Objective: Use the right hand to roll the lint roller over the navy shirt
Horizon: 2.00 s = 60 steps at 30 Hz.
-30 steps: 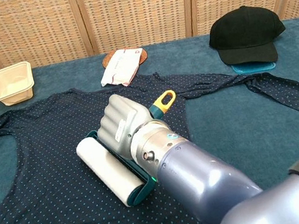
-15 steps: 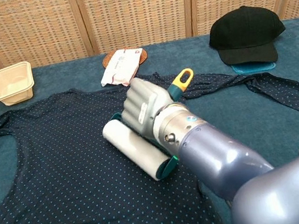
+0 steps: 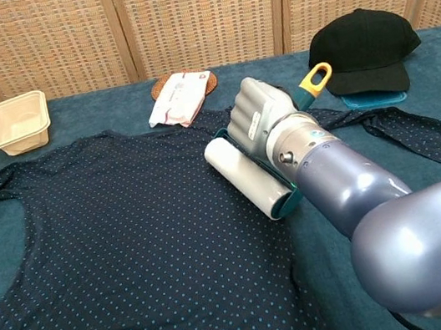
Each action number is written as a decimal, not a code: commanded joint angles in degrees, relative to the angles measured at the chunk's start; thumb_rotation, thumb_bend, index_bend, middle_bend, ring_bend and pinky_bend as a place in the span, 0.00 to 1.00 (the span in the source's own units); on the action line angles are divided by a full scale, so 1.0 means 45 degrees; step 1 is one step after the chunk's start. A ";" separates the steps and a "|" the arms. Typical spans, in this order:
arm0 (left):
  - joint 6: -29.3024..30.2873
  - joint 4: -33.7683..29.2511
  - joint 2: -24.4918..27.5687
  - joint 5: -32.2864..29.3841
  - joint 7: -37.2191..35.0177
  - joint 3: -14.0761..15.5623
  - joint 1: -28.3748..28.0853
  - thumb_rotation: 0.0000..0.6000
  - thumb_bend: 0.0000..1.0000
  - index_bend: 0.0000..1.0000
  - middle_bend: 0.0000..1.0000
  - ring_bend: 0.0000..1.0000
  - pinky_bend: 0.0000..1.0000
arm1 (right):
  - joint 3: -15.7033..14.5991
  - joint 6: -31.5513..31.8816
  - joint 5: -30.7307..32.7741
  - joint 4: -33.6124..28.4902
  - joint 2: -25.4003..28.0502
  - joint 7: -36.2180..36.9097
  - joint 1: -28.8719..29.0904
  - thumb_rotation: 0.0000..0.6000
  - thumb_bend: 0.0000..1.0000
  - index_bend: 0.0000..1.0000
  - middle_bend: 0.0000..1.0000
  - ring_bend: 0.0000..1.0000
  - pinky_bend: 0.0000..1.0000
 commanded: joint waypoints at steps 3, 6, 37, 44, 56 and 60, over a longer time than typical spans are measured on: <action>0.0010 0.0003 0.0009 -0.0017 -0.0020 -0.0007 0.0005 1.00 0.00 0.00 0.00 0.00 0.00 | 0.0069 0.0140 -0.0117 -0.0248 -0.0360 -0.0339 0.0098 1.00 0.84 0.73 1.00 1.00 1.00; 0.0020 0.0022 0.0021 -0.0026 -0.0079 -0.0013 0.0014 1.00 0.00 0.00 0.00 0.00 0.00 | 0.0159 0.0181 -0.0123 -0.0330 -0.0731 -0.0577 0.0205 1.00 0.84 0.73 1.00 1.00 1.00; 0.0000 0.0067 0.0048 -0.0008 -0.0199 -0.0009 0.0002 1.00 0.00 0.00 0.00 0.00 0.00 | 0.0795 0.0211 -0.0433 -0.0199 -0.2283 -0.1213 0.0423 1.00 0.84 0.73 1.00 1.00 1.00; -0.0003 0.0031 0.0027 -0.0008 -0.0137 0.0000 0.0000 1.00 0.00 0.00 0.00 0.00 0.00 | 0.0631 0.0424 -0.0400 -0.0234 -0.1325 -0.1205 -0.0126 1.00 0.83 0.72 1.00 1.00 1.00; 0.0025 -0.0045 0.0032 0.0077 -0.0059 0.0044 0.0008 1.00 0.00 0.00 0.00 0.00 0.00 | 0.0863 0.0116 -0.0624 -0.1344 0.0193 0.0570 -0.0984 1.00 0.00 0.00 1.00 1.00 1.00; 0.0128 -0.0090 0.0096 0.0241 -0.0175 0.0095 0.0056 1.00 0.00 0.00 0.00 0.00 0.00 | 0.0744 0.0133 -0.1348 -0.2335 0.1313 0.1932 -0.1486 1.00 0.00 0.00 1.00 1.00 1.00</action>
